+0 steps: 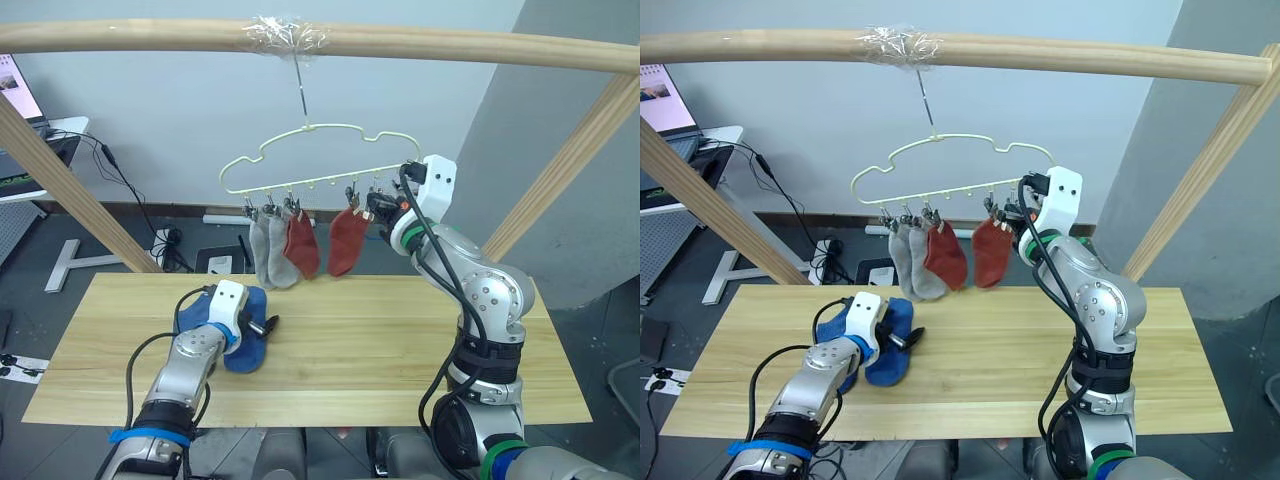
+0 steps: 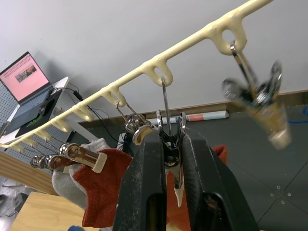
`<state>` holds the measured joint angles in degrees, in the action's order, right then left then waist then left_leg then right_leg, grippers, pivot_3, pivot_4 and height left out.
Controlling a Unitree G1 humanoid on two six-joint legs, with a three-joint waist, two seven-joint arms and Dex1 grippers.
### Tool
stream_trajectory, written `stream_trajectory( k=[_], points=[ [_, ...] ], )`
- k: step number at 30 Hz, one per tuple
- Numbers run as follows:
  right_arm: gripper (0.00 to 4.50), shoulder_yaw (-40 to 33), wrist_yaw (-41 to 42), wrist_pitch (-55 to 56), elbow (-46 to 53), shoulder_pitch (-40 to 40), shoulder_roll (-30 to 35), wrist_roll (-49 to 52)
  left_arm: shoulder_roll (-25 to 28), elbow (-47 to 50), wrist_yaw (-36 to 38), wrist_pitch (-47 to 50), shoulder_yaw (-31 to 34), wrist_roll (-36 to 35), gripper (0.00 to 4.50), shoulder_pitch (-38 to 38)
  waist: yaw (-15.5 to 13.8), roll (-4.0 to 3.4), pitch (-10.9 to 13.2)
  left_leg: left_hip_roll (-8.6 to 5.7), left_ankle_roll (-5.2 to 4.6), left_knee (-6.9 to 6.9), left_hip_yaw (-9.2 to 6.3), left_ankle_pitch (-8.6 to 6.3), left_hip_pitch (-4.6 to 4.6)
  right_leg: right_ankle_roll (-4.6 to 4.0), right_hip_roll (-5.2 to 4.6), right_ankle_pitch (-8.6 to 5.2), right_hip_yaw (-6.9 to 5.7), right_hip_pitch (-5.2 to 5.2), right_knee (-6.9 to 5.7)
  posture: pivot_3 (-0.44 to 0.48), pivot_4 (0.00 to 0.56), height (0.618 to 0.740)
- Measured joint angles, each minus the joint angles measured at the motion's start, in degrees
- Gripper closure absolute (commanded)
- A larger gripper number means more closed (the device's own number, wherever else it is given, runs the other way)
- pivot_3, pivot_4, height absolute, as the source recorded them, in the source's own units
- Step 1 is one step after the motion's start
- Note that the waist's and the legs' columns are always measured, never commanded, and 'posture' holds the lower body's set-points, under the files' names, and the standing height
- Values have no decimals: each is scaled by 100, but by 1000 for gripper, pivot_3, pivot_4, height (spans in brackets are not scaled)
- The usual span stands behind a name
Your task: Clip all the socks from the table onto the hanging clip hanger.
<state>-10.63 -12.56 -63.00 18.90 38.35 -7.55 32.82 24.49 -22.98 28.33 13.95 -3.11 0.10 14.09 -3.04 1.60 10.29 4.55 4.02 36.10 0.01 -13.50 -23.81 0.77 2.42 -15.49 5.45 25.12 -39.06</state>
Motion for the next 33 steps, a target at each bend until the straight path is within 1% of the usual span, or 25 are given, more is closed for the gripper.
stream_trajectory(
  k=[1, 2, 7, 8, 9, 10, 14, 17, 19, 20, 22, 26, 29, 30, 33],
  points=[
    [4356, -4, 0, -10, 0, 0, 2, 1, -3, 98, 105, 106, -5, -40, 579, -79, 4, 0, 0, 0, 0, 0, 1, 0, 1, 1, 0, 0, 1, 0, 0, 225, 210, 740],
    [4356, -15, -1, -21, 0, 0, 2, 1, -6, 196, 196, 170, -5, -100, 897, -154, 13, 0, 0, 0, 0, 0, 5, 0, 1, 0, -1, 0, 4, 0, 1, 210, 205, 740],
    [4356, -172, 15, -58, -7, 80, 67, 2, -52, 730, 633, 404, 2, -436, 2289, -517, 21, -1, 1, 1, 0, -1, 1, 0, 1, 3, -1, -2, 0, 1, 0, 208, 202, 740],
    [4356, -176, 23, -66, -8, 107, 78, 2, -59, 806, 731, 468, 5, -497, 2665, -549, 22, -1, 1, 1, 0, -1, 1, 0, 1, 5, -1, -3, 0, 1, 0, 208, 202, 740],
    [4356, -177, 30, -70, -9, 125, 92, 2, -70, 886, 834, 552, -1, -584, 2907, -601, 25, -1, 1, 0, 0, 0, 3, 0, 1, 6, -1, -3, 2, 1, 0, 208, 202, 740],
    [4356, -178, 41, -79, -10, 125, 105, 2, -81, 965, 944, 628, -6, -672, 3264, -665, 28, -1, 1, 0, 0, 0, 3, 0, 0, 7, -1, -3, 2, 1, 2, 208, 202, 740],
    [4356, -222, 75, -116, -44, 127, 118, 6, -131, 1254, 1393, 728, -44, -990, 4455, -783, 29, -1, 1, 0, 0, -1, 1, 0, -4, 6, -1, -3, 0, 3, 4, 216, 197, 740],
    [4356, -412, 90, -229, -140, 189, 97, 97, -312, 1820, 1833, 731, -146, -1412, 4488, -685, -3, 0, 2, -1, 0, 1, 0, 0, -7, 2, -2, 0, -1, 2, 4, 216, 197, 740],
    [4356, -695, -5, -421, -195, 322, 11, 321, -497, 2119, 2010, 783, -142, -1744, 4488, -473, 1, 0, 2, -1, 0, 4, 0, 0, -8, 0, -2, 1, -1, 2, 3, 216, 197, 740],
    [4356, -885, -84, -541, -240, 426, 9, 471, -597, 2283, 2065, 775, -142, -1849, 4488, -356, 1, 0, 2, -1, 0, 4, -2, 0, -7, 0, -2, 2, -2, 0, 3, 194, 182, 740],
    [4356, -1190, -221, -749, -272, 557, 11, 706, -727, 2492, 2085, 712, -124, -2023, 4488, -199, 15, 0, 0, -1, 0, 2, -1, 0, -4, -1, -2, 2, -1, -2, 5, 194, 182, 740],
    [4356, -1550, -459, -1108, -332, 651, 11, 1083, -975, 2553, 1982, 503, -101, -2163, 4488, -94, 19, 0, 0, -1, 0, 1, -2, 0, -6, -1, -2, 2, -1, -1, 6, 182, 174, 740],
    [4356, -1638, -549, -1303, -339, 706, 34, 1180, -724, 2619, 1922, 89, -177, -1818, 4488, -121, 26, 0, -1, -1, 0, -1, -3, 0, -5, -2, -1, 2, -1, -1, 6, 182, 174, 740],
    [4356, -1639, -572, -1352, -339, 706, 39, 1199, -527, 2618, 1751, -210, -258, -1439, 4488, -175, 30, 0, -1, -2, 0, -1, -3, 0, -3, -2, -1, 2, 1, -1, 7, 182, 174, 740],
    [4356, -1672, -634, -1385, -335, 705, 30, 1265, -57, 2409, 1589, -600, -309, -850, 3870, -382, 35, 0, -1, -2, 0, -1, 1, 0, -3, -1, -2, 1, 2, 0, 7, 188, 176, 740]
  ],
)
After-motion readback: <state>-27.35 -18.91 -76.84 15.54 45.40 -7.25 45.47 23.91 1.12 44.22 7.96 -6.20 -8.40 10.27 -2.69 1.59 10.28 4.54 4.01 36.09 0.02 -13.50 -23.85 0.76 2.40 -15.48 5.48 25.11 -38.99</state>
